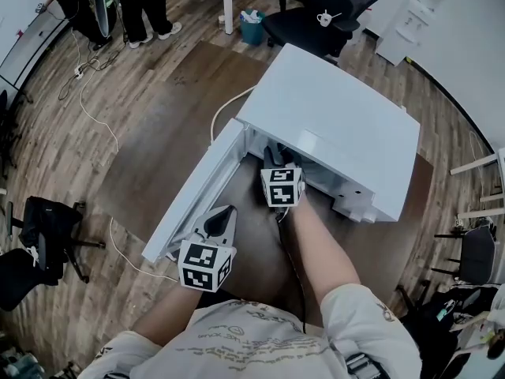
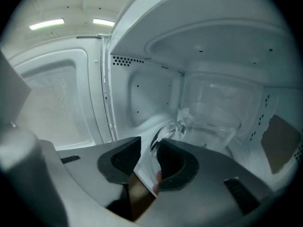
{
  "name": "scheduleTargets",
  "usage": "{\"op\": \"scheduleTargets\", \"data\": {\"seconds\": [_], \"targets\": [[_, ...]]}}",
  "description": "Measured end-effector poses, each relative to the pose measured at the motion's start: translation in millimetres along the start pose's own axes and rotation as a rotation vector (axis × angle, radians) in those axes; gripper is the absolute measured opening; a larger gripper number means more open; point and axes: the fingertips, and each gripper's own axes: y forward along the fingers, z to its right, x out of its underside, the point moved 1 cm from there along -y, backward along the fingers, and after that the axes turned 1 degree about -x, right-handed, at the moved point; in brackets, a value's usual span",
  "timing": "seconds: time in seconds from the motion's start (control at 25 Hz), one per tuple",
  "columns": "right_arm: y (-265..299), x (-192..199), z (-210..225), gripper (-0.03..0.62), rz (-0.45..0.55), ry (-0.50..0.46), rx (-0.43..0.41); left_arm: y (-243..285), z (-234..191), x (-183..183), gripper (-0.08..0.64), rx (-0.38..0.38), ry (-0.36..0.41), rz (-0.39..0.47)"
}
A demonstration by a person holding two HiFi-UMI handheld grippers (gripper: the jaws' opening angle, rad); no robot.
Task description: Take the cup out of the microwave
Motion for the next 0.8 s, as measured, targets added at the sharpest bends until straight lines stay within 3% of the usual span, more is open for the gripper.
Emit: {"op": "scheduleTargets", "data": {"seconds": [0.08,0.24,0.8], "targets": [[-1.0,-3.4,6.3,0.043,-0.002,-0.038,0.060,-0.1,-0.6,0.6,0.012,0.001,-0.002,0.001],[-3.7,-0.6,7.1,0.040,0.004,-0.054,0.103,-2.8,-2.5,0.8,0.012,0.001,-0.005,0.005],[-54.9,3.5,-7.7,0.038,0.062,-0.064,0.124,-15.0,4.2,-5.8,0.012,0.023,0.004,0.037]]}}
